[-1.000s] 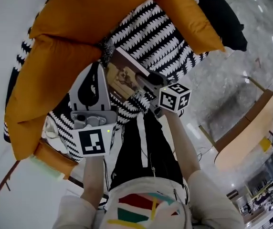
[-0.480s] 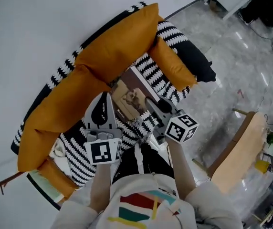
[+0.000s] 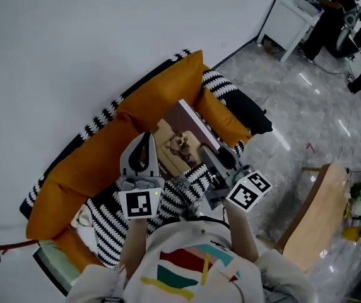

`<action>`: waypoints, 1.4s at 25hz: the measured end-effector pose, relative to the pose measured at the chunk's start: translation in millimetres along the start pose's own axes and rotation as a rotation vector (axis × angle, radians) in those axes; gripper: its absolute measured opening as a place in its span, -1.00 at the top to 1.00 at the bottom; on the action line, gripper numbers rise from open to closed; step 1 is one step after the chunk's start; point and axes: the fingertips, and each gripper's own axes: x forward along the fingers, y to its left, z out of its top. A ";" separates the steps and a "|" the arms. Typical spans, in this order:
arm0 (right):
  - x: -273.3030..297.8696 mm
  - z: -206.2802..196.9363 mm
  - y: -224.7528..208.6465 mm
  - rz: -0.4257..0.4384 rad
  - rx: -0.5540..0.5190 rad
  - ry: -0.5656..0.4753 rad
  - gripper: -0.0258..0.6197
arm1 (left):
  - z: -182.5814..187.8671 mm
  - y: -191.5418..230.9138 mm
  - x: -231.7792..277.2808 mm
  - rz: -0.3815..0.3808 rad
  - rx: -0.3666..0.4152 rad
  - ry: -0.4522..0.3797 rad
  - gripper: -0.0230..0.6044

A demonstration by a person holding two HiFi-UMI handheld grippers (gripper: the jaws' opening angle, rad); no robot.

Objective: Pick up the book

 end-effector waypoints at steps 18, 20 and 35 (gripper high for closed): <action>-2.4 -0.2 29.8 0.030 -0.062 0.010 0.43 | 20.7 21.1 -4.9 0.026 0.007 -0.060 0.90; -2.5 1.1 30.7 0.031 -0.065 0.005 0.43 | 21.6 21.1 -5.0 0.026 0.008 -0.060 0.90; 3.4 1.6 30.3 -0.005 -0.084 -0.007 0.43 | 14.8 39.6 -6.6 0.043 0.010 -0.049 0.90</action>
